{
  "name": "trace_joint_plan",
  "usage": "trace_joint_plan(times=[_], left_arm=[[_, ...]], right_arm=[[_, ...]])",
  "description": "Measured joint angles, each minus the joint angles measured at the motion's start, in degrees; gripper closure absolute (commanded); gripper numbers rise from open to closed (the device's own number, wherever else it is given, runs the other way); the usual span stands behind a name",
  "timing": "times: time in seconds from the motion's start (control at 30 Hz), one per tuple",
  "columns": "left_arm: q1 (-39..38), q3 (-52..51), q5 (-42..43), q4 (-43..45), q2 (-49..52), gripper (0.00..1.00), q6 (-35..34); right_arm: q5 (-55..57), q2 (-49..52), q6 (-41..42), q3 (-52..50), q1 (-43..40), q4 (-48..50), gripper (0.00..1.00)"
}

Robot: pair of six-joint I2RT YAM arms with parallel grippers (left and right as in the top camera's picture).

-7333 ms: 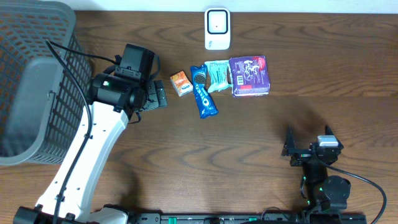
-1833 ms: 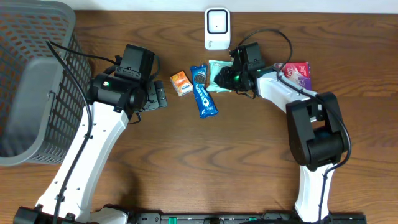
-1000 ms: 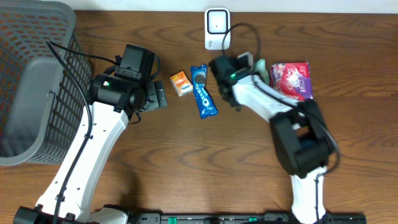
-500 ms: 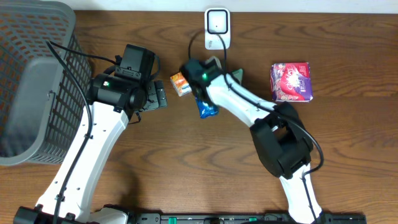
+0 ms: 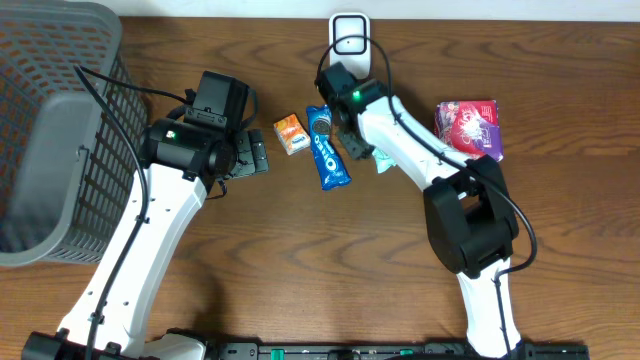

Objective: Scan the item barcode

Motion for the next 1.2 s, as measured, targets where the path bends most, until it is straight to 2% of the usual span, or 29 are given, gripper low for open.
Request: trace_joint_plan(times=[0.17,0.23,0.33,0.37,0.4,0.53,0.67,0.73,0.83,1.0,1.07,1.1,1.2], left_arm=[[0.0,0.0,0.0,0.0,0.0,0.02,0.0],[0.0,0.0,0.0,0.0,0.0,0.02,0.0],[0.0,0.0,0.0,0.0,0.0,0.02,0.0],[0.0,0.0,0.0,0.0,0.0,0.02,0.0],[0.0,0.0,0.0,0.0,0.0,0.02,0.0],[0.0,0.0,0.0,0.0,0.0,0.02,0.0],[0.0,0.0,0.0,0.0,0.0,0.02,0.0],[0.0,0.0,0.0,0.0,0.0,0.02,0.0],[0.0,0.0,0.0,0.0,0.0,0.02,0.0],[0.0,0.0,0.0,0.0,0.0,0.02,0.0],[0.0,0.0,0.0,0.0,0.0,0.02,0.0],[0.0,0.0,0.0,0.0,0.0,0.02,0.0],[0.0,0.0,0.0,0.0,0.0,0.02,0.0]], right_arm=[[4.1,-0.3,-1.7,-8.2,0.0,9.8,0.40],[5.2,-1.1,-1.9,-10.0,-0.4,11.8,0.44],[5.7,-2.3,-1.8,-12.8,-1.7,14.3,0.76],[5.6,-2.4,-2.2,-13.3,-2.1,14.8,0.98],[5.4,-2.6,-2.1,-14.0,-2.8,15.2,0.99],[3.3,-3.9,0.9,-13.9,-4.5,14.5,0.99],[-4.7,-3.3,3.1,-8.8,-7.1,7.7,0.99],[-13.9,-2.1,3.8,-3.8,-9.9,3.3,0.99],[-36.7,-1.2,4.7,1.6,-15.7,1.1,0.99],[-64.8,1.0,5.4,0.9,-24.4,7.4,0.99],[-72.0,3.6,6.1,0.4,-26.4,9.5,0.99],[-75.6,5.8,6.7,0.0,-27.4,9.8,0.87],[-79.8,10.4,8.6,-1.0,-28.8,9.1,0.73]])
